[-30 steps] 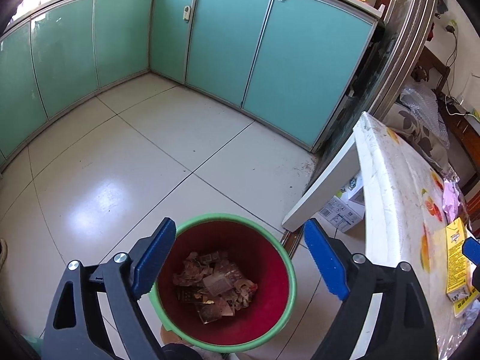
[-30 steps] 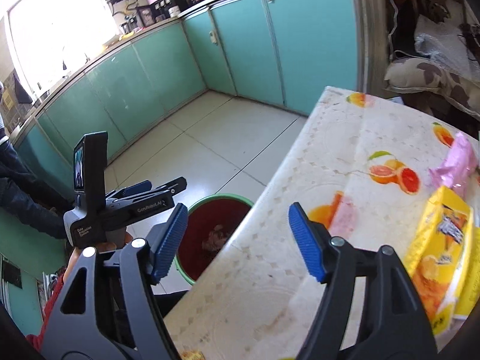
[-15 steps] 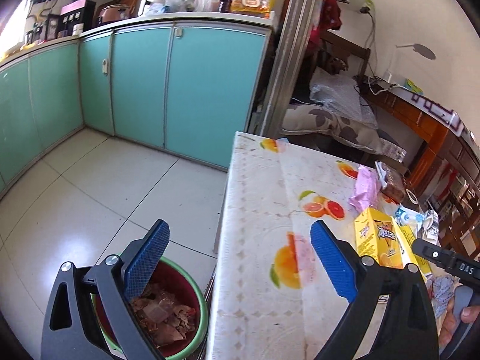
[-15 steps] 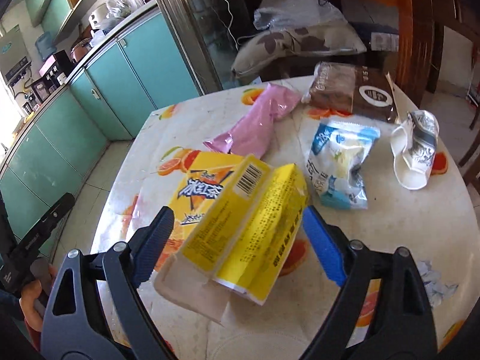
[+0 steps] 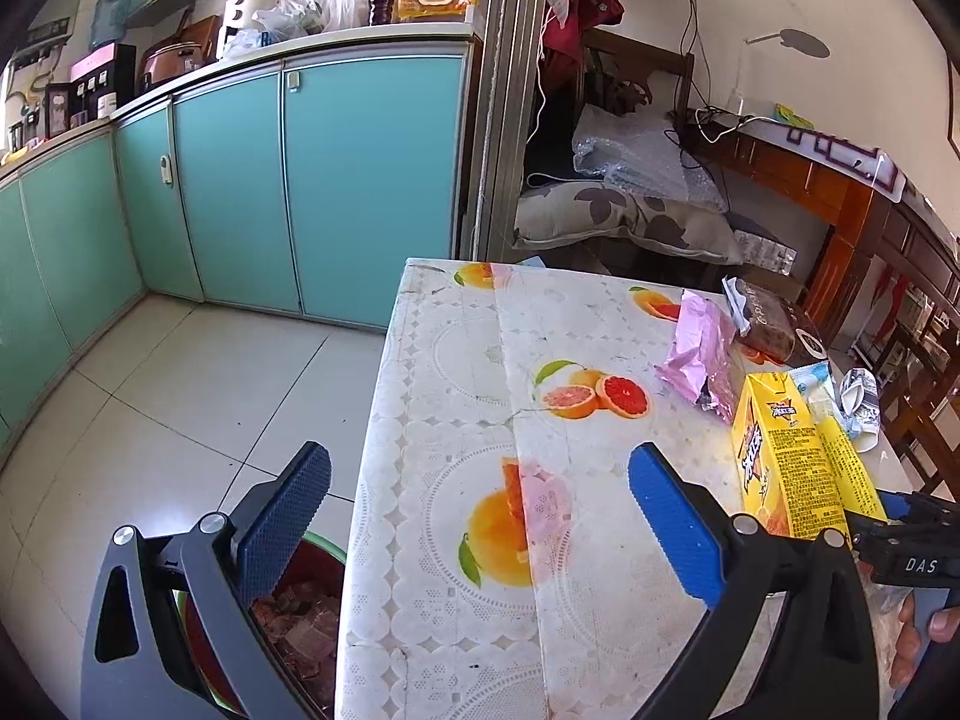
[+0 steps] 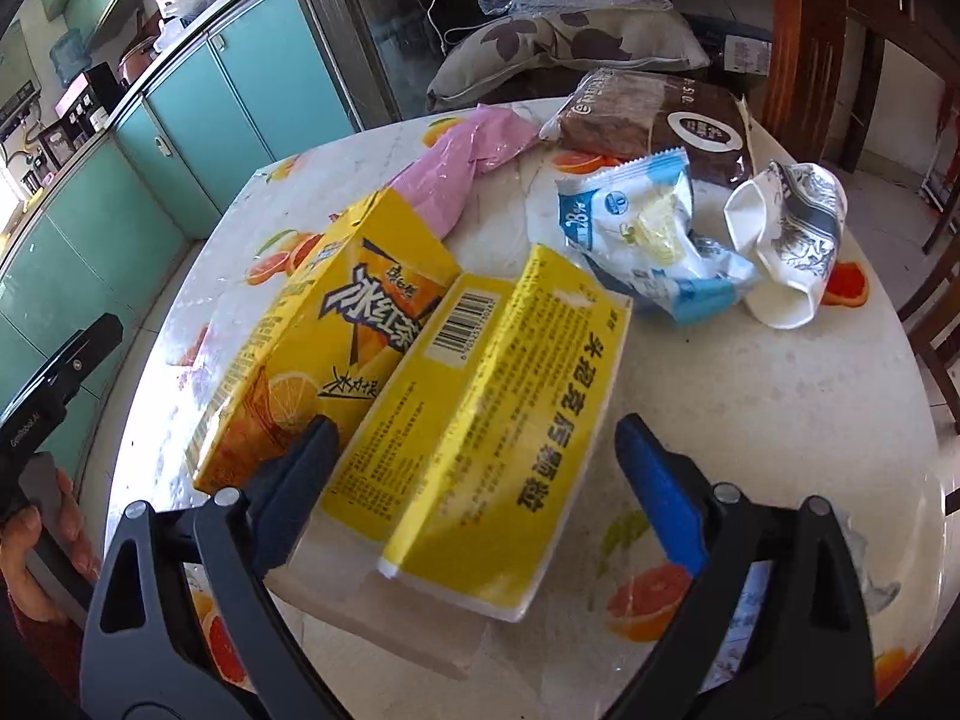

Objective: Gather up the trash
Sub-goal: 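Grasp the yellow medicine box with the right tool while the left tool approaches the iced tea carton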

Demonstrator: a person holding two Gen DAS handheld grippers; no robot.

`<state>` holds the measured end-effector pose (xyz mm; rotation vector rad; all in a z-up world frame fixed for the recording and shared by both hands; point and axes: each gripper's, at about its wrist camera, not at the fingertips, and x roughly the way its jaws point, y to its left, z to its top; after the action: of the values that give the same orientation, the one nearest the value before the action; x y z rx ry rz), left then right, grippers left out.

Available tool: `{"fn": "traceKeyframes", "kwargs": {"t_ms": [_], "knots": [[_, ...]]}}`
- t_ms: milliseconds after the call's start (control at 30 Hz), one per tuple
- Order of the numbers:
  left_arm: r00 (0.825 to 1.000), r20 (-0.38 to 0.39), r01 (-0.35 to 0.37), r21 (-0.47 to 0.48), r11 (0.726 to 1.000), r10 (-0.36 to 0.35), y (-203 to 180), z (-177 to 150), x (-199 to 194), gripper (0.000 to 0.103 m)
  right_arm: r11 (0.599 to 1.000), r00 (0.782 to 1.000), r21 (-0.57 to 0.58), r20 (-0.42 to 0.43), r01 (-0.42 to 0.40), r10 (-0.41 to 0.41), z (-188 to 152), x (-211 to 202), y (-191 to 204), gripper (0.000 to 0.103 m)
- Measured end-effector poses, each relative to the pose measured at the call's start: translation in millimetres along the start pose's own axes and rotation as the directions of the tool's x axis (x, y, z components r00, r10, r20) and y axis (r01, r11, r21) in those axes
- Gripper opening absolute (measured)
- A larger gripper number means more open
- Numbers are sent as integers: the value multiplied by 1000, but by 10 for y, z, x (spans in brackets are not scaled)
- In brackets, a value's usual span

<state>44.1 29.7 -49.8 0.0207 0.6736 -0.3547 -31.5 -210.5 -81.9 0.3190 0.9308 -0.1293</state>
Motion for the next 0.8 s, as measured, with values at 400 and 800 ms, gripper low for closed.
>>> {"fn": "traceKeyframes", "kwargs": {"t_ms": [400,800], "knots": [[972,-28,234,47,971,-233,-550,30,26,95,993,983,20,147,-114,109,-44,-455,-75,18],[964,-71,258,14,966,-256,-823,-183,4,95,998,997,-67,78,2,4,-165,-390,-94,55]]}}
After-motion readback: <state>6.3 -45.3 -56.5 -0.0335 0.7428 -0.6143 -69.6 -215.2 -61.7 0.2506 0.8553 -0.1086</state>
